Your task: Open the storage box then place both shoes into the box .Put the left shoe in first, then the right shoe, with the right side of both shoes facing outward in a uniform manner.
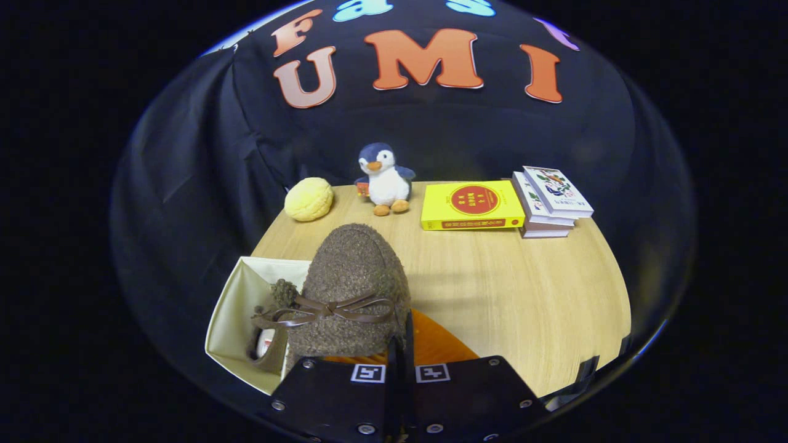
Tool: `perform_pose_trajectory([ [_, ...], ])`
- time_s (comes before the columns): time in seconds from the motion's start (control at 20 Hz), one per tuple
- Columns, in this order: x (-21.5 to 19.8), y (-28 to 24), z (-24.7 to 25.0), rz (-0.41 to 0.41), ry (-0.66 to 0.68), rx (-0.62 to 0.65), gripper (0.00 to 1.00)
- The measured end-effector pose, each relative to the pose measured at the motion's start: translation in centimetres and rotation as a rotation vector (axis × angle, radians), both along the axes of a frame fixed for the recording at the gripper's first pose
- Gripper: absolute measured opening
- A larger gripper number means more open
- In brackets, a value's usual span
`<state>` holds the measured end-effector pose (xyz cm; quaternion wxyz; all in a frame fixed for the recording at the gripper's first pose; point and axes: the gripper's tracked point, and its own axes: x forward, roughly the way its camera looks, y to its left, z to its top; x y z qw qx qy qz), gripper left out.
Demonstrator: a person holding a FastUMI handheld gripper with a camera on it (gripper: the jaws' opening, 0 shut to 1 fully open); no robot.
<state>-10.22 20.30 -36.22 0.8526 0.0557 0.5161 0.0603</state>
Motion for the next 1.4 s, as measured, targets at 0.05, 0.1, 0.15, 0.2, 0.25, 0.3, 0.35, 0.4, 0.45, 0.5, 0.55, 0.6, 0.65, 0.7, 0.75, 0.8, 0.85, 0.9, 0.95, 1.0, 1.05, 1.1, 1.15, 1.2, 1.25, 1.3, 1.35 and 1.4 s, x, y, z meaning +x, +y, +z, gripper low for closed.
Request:
perform_pose_trajectory([
  [0.05, 0.0, 1.4, 0.1, 0.015, 0.004, 0.003, 0.04],
  [0.1, 0.2, 2.6, 0.5, 0.027, 0.005, 0.007, 0.03],
  [0.15, 0.2, 4.1, 0.8, 0.042, 0.007, 0.011, 0.04],
  [0.2, 0.2, 5.3, 1.0, 0.05, 0.012, 0.013, 0.03],
  [0.25, 0.1, 6.6, 1.1, 0.063, 0.018, 0.017, 0.03],
  [0.3, 0.1, 7.8, 1.2, 0.07, 0.024, 0.018, 0.03],
  [0.35, 0.0, 8.9, 1.1, 0.082, 0.029, 0.022, 0.04],
  [0.4, -0.1, 9.9, 1.2, 0.089, 0.036, 0.021, 0.03],
  [0.45, -0.2, 10.9, 1.1, 0.099, 0.043, 0.021, 0.04],
  [0.5, -0.3, 12.0, 1.0, 0.108, 0.051, 0.024, 0.04],
  [0.55, -0.7, 13.1, 0.6, 0.113, 0.059, 0.025, 0.03],
  [0.6, -1.0, 14.1, 0.4, 0.12, 0.07, 0.028, 0.03],
  [0.65, -1.2, 15.2, 0.0, 0.126, 0.08, 0.032, 0.03],
  [0.7, -1.5, 16.1, -0.4, 0.133, 0.09, 0.032, 0.03],
  [0.75, -1.7, 16.7, -1.0, 0.139, 0.099, 0.023, 0.04],
  [0.8, -1.8, 16.9, -1.6, 0.144, 0.1, 0.006, 0.04],
  [0.85, -1.8, 17.2, -2.3, 0.15, 0.103, -0.017, 0.04],
  [0.9, -2.1, 17.4, -3.0, 0.151, 0.115, -0.041, 0.04],
  [0.95, -2.4, 17.7, -3.7, 0.149, 0.127, -0.054, 0.04],
  [1.0, -2.6, 17.9, -4.4, 0.142, 0.142, -0.061, 0.04],
  [1.05, -2.6, 18.1, -5.2, 0.142, 0.154, -0.066, 0.04],
  [1.1, -2.8, 18.2, -5.8, 0.14, 0.168, -0.077, 0.05],
  [1.15, -2.9, 18.2, -6.4, 0.144, 0.177, -0.089, 0.05],
  [1.2, -2.9, 18.3, -6.9, 0.145, 0.185, -0.104, 0.04],
  [1.25, -3.0, 18.4, -7.3, 0.145, 0.188, -0.12, 0.05],
  [1.3, -3.0, 18.2, -7.8, 0.141, 0.191, -0.134, 0.06],
  [1.35, -3.1, 17.8, -8.3, 0.135, 0.197, -0.152, 0.08],
  [1.4, -3.3, 17.5, -8.5, 0.127, 0.205, -0.17, 0.09],
])
